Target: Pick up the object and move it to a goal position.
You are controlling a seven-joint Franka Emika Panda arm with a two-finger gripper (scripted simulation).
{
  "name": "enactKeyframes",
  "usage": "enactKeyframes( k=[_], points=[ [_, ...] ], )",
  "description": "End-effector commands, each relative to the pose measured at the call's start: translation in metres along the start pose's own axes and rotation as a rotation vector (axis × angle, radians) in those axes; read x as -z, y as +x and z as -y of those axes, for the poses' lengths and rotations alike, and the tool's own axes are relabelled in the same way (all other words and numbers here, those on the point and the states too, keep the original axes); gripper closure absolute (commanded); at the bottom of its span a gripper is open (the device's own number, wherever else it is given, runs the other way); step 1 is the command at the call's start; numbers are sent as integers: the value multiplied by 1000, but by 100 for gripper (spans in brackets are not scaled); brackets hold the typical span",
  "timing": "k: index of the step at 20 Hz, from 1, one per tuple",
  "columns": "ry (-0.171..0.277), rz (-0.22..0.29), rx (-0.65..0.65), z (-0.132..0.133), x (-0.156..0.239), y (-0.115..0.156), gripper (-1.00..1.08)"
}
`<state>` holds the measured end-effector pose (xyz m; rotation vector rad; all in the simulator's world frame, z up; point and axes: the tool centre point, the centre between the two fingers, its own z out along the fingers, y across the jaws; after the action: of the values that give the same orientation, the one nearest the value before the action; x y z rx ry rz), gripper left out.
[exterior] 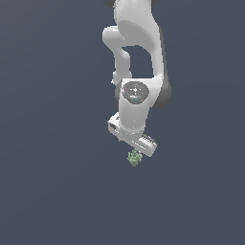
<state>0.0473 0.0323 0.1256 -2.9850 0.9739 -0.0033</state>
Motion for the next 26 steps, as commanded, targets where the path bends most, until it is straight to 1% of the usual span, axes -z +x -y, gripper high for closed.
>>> enactKeyframes(
  k=[1,7,13,19,26],
  points=[
    [0,1,-64,6,-6,0,-92],
    [-1,1,-192,19,-18,-2,-92],
    [-2,1,-275,27,-26,-3,-92],
    [-2,1,-313,30,-30,-3,-92],
    [-3,1,-312,30,-36,-4,-92]
  ],
)
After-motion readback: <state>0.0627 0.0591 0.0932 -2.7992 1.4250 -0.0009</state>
